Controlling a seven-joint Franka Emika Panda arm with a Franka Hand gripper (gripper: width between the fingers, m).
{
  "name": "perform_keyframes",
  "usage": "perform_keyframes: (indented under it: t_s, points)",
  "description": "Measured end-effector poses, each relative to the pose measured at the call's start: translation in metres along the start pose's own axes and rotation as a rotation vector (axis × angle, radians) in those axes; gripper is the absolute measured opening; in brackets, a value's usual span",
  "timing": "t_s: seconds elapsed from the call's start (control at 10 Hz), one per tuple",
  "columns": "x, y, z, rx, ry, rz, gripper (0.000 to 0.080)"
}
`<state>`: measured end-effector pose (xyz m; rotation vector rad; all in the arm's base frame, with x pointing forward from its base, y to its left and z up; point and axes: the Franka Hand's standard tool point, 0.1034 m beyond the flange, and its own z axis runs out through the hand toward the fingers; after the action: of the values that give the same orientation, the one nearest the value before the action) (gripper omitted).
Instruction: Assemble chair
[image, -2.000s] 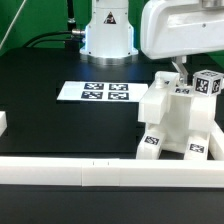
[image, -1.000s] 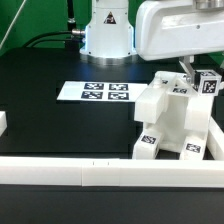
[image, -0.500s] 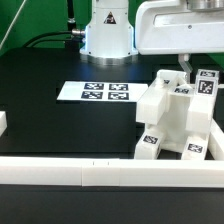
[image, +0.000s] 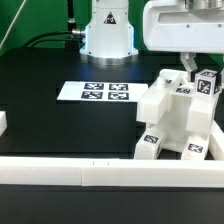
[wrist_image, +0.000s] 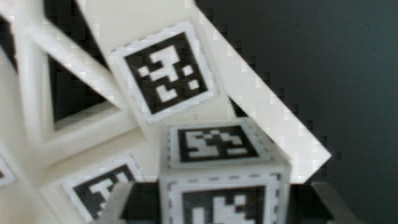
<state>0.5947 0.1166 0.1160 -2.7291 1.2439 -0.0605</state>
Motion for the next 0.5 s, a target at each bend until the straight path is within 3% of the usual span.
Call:
perform_keyframes:
  t_s: [0.2,0.3,0.4,0.5]
  points:
    - [-0.0004,0.0000,0.0000,0.002,-0.003,0.073,0.0284]
    - [-0.0011,-0.0003,0.0005,0.002,-0.005,0.093,0.0368]
    - [-0.0007,-0.0005,-0.0003,0.002,-0.005,0.043,0.0368]
    - [0.0006,-0.0013,-0.0027,0.000,-0.010,-0.003,0.0552]
